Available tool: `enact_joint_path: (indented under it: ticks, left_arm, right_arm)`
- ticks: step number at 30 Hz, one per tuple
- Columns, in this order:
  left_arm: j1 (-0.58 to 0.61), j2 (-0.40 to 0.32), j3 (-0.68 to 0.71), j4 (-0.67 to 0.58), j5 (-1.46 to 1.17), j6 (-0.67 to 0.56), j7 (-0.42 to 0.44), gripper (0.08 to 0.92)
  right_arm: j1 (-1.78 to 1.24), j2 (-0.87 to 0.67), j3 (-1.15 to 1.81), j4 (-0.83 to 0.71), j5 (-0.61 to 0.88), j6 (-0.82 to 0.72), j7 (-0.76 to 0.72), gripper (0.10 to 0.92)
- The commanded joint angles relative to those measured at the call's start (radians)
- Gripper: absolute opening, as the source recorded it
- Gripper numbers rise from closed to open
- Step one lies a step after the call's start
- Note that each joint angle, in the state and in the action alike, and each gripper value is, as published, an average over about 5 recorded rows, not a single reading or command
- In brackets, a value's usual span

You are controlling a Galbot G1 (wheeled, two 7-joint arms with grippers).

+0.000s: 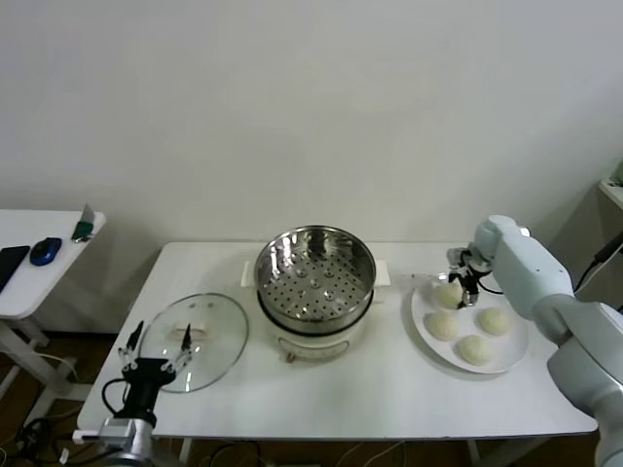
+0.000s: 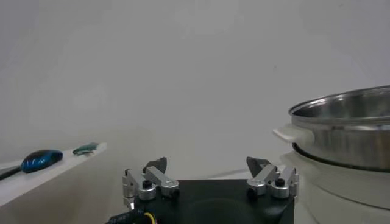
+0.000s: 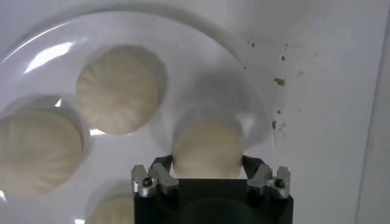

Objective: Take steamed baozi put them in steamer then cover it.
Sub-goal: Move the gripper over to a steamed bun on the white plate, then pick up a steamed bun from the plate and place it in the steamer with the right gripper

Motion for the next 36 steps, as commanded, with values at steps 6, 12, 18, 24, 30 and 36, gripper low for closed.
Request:
enact_joint_path:
  ticks: [6, 12, 18, 24, 30, 36]
  left_arm:
    - [0.009, -0.003, -0.002, -0.005, 0.000, -0.002, 0.000, 0.823]
    - [0.019, -0.004, -0.010, -0.013, -0.003, -0.003, -0.001, 0.823]
    - [0.029, -0.004, -0.016, -0.020, -0.007, -0.003, 0.000, 0.823]
    - [0.035, -0.003, -0.018, -0.027, -0.012, -0.002, 0.000, 0.823]
    - [0.036, -0.002, -0.013, -0.024, -0.012, 0.001, 0.000, 0.823]
    - [0.038, 0.001, -0.005, -0.027, -0.013, 0.003, 0.000, 0.823]
  right_arm:
    - [0.004, 0.003, 0.029, 0.003, -0.023, 0.007, -0.008, 0.714]
    - [0.040, -0.038, -0.044, 0.093, 0.085, 0.018, -0.038, 0.709]
    - [0.189, -0.085, -0.245, 0.218, 0.236, 0.061, -0.075, 0.704]
    - [0.371, -0.068, -0.432, 0.326, 0.302, 0.156, -0.103, 0.704]
    - [0.531, 0.000, -0.571, 0.485, 0.347, 0.256, -0.107, 0.707]
    - [0.604, 0.126, -0.643, 0.565, 0.376, 0.322, -0.105, 0.707]
